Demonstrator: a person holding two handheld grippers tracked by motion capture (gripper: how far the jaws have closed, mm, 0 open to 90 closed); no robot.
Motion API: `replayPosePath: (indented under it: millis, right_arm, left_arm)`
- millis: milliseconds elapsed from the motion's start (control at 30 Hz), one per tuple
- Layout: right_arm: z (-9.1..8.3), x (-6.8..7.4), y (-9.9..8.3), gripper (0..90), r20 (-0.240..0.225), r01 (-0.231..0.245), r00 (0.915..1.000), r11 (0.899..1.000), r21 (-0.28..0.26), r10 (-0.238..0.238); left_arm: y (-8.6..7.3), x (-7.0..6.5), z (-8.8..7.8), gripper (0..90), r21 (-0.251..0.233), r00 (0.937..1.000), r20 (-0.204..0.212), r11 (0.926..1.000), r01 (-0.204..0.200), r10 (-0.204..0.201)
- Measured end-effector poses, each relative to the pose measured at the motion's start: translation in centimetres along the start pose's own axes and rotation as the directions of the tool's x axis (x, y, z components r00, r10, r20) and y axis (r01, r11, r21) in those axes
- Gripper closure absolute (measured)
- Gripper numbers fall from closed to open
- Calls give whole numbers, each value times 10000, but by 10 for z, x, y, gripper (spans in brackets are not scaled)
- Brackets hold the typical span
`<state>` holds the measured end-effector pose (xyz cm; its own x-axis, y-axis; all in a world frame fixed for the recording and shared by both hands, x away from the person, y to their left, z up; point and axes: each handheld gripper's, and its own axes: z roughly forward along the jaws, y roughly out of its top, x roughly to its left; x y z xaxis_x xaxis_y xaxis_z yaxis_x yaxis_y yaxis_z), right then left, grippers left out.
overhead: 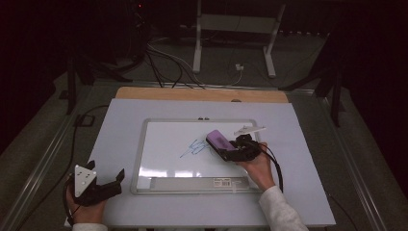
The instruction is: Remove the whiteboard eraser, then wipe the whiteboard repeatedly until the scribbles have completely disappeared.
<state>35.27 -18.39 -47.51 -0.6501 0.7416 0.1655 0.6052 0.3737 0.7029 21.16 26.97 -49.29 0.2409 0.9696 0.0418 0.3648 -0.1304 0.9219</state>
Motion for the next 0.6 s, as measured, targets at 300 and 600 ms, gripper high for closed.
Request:
replayPosePath:
  millis: [300,600]
  right_arm:
    - [2,6,-5,409,-137,163,9998,9998,118,-161]
    - [5,11,-11,409,-63,489,9988,9980,405,-487]
  left_arm:
    - [0,0,0,6,-5,10000,10,10000,0,0]
    - [0,0,-1,6,-11,10000,-15,10000,5,-5]
